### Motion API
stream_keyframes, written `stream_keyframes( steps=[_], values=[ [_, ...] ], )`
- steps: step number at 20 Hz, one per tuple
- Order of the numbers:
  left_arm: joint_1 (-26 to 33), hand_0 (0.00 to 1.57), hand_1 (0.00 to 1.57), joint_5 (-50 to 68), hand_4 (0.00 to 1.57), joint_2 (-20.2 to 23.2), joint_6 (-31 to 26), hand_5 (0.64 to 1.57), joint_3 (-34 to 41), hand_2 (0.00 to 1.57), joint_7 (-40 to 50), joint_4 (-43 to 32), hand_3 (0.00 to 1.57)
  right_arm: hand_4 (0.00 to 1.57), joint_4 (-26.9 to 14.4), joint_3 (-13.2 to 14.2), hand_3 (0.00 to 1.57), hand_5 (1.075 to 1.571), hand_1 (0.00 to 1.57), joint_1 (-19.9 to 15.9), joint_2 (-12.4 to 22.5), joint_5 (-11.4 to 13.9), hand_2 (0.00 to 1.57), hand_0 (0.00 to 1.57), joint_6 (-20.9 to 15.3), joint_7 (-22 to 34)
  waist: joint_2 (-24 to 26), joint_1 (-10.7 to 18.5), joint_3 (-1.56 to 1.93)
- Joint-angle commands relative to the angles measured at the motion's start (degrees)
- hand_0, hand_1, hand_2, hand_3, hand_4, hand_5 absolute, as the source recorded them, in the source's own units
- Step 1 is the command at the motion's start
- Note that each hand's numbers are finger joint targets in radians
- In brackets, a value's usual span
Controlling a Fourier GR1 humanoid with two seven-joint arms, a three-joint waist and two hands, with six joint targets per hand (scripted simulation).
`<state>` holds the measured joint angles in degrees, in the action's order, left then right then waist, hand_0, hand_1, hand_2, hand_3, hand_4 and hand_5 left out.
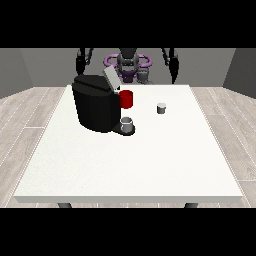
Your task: Insert the coffee pod into the coffee machine and close the lid
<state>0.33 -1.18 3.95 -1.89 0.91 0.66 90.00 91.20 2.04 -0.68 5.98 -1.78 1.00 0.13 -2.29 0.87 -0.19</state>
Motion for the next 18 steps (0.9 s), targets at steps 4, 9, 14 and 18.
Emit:
stream_keyframes(
  steps=[4, 9, 14, 18],
  values=[
    [-2.04, 0.0, 0.0, 1.45, 0.31, 0.19, -2.08, 1.571, 1.8, 0.0, -9.97, -3.73, 0.0, 0.13, -3.48, 0.25, 0.0, 1.571, 0.0, -0.33, 0.5, 0.8, 0.0, 0.0, 1.0, 0.45, 1.03, -1.16, 0.18],
    [-1.41, 0.0, 0.0, -4.2, 0.21, 3.25, -1.84, 1.571, -0.75, 0.0, -9.08, -1.35, 0.0, 0.09, -2.15, 2.46, 0.0, 1.571, 0.0, 1.18, -4.08, 1.08, 0.0, 0.0, -6.03, -5.23, 3.85, -2.89, 0.21],
    [-9.31, 0.0, 0.0, -4.47, 0.0, 9.95, -3.78, 1.571, 5.51, 0.0, -7.44, -9.58, 0.0, 0.27, -0.14, -0.52, 0.0, 1.571, 0.0, -0.75, -5.35, 2.48, 0.0, 0.0, -6.22, -5.28, -0.72, -6.01, 0.17],
    [-15.3, 0.0, 0.0, -1.91, 0.0, 10.71, -6.73, 1.571, 6.08, 0.0, 0.48, -11.95, 0.0, 0.18, -2.89, -1.91, 0.0, 1.571, 0.0, -0.18, -5.93, 2.8, 0.0, 0.0, -7.75, -7.95, -0.77, -5.89, 0.19]
  ],
)
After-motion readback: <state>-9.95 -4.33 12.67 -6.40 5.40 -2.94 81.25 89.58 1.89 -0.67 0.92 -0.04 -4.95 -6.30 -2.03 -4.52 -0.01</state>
